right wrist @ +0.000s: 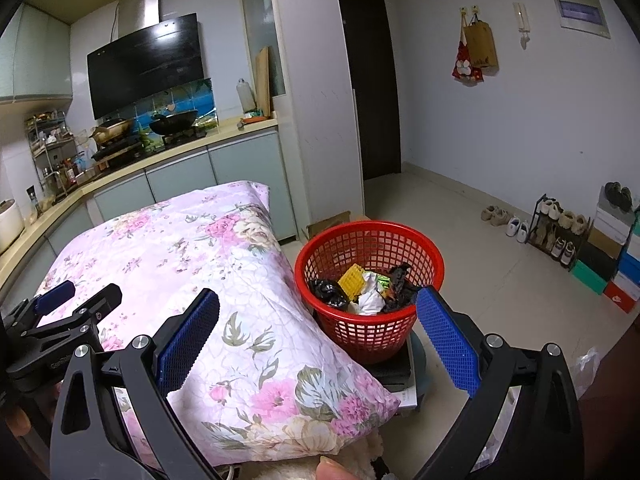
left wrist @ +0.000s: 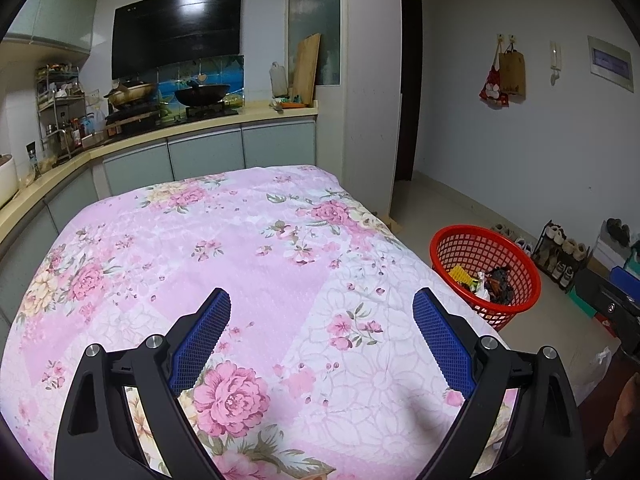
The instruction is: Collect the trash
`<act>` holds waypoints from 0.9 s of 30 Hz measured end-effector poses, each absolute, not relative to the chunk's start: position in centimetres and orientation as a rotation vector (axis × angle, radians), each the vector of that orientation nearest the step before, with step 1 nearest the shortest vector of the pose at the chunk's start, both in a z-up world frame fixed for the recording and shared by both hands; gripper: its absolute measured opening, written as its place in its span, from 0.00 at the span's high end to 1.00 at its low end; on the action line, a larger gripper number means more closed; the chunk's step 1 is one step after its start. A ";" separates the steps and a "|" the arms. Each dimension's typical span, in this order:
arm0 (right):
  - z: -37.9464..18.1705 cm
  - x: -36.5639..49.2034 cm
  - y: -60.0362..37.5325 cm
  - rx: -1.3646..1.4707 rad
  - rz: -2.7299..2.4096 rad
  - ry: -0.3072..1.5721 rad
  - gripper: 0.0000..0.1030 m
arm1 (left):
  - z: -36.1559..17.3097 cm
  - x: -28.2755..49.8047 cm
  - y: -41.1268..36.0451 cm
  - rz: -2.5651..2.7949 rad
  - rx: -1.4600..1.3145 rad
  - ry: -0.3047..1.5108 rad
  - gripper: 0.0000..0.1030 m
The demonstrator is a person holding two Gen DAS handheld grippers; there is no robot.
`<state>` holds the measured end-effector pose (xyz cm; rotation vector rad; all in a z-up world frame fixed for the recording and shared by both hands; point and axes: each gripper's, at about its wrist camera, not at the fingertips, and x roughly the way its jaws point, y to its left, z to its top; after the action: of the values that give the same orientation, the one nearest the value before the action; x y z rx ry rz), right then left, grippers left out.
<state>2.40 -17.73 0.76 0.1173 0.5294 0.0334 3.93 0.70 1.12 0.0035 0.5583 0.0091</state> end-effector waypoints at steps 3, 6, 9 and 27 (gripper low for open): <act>0.7 2.4 -17.7 0.119 0.032 0.533 0.07 | 1.1 4.0 0.7 0.009 0.000 0.559 0.13; 0.7 2.4 -17.8 0.117 0.033 0.530 0.07 | 1.0 4.0 0.7 0.011 0.003 0.558 0.13; 0.7 2.5 -17.8 0.117 0.034 0.532 0.07 | 0.9 3.9 0.8 0.013 0.000 0.559 0.13; 0.5 2.5 -17.8 0.118 0.037 0.534 0.07 | 0.7 3.9 0.9 0.015 -0.001 0.561 0.13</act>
<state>2.55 -17.76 0.55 0.1180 0.5337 0.0367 3.88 0.89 0.68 -0.0005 0.5605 0.0146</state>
